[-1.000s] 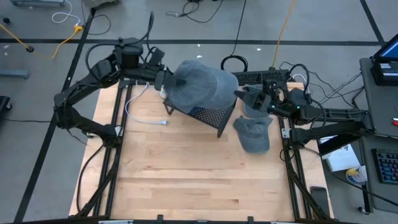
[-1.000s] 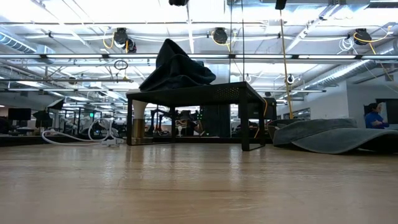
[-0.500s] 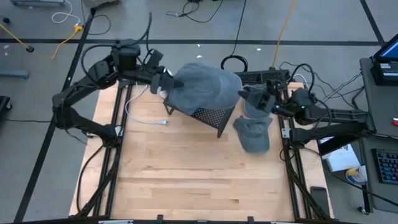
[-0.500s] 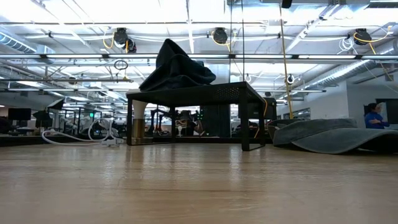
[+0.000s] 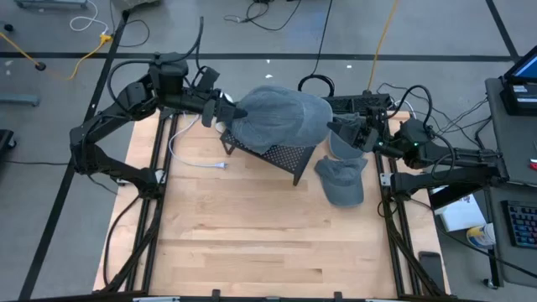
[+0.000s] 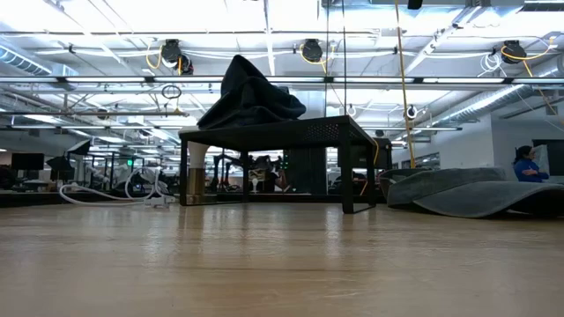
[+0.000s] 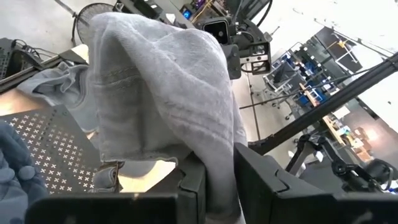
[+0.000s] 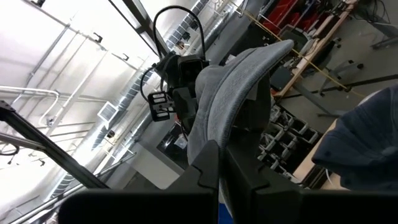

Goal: Pick & Place hat
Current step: Put the bottom gray cap on the shelf

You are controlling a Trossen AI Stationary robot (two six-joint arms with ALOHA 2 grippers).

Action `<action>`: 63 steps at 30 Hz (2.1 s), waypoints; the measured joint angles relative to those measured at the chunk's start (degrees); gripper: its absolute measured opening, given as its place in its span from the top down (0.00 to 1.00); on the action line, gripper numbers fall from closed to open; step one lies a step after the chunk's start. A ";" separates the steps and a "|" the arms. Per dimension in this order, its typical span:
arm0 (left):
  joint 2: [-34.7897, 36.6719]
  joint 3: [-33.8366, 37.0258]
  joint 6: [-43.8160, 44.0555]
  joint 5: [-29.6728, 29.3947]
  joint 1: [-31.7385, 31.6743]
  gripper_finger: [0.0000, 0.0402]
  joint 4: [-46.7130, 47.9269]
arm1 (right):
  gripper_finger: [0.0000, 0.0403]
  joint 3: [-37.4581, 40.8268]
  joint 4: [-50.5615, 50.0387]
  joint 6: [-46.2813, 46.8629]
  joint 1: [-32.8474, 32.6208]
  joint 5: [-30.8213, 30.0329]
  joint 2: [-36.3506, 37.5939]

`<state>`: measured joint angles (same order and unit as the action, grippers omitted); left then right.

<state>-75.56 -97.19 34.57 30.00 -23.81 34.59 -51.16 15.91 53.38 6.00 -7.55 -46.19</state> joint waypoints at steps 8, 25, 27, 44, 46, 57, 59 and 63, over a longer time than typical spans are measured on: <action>0.19 0.00 0.10 -1.11 1.12 0.82 0.02 | 1.00 0.00 0.01 -0.61 0.00 0.11 0.04; 0.28 0.00 7.69 3.74 0.57 0.99 -13.56 | 0.83 0.00 -8.46 -4.68 0.03 9.70 1.41; 0.28 0.00 9.39 4.47 -0.01 0.99 -15.86 | 0.83 0.00 -13.53 -4.46 -0.14 11.89 2.52; -5.76 -0.03 14.98 8.23 -2.74 0.99 -25.32 | 0.86 0.00 -11.73 -6.76 -1.99 23.11 11.69; -7.74 -1.47 14.11 9.43 -3.44 0.99 -23.56 | 0.86 0.00 -10.41 -6.75 -1.99 23.13 12.11; -25.29 -25.74 4.66 25.23 -6.63 0.99 -3.22 | 0.86 0.00 -10.11 -6.15 -1.99 26.14 12.56; -27.95 -28.46 4.04 28.73 -7.12 0.99 -2.05 | 0.86 0.00 -10.12 -6.50 -1.99 26.12 12.56; -31.36 -30.89 3.42 33.39 -7.90 0.99 -1.69 | 0.86 0.00 -10.11 -7.04 -1.99 26.12 12.56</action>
<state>-106.92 -128.07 37.99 63.39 -31.72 32.90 -51.16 5.80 46.34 4.01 18.57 -33.63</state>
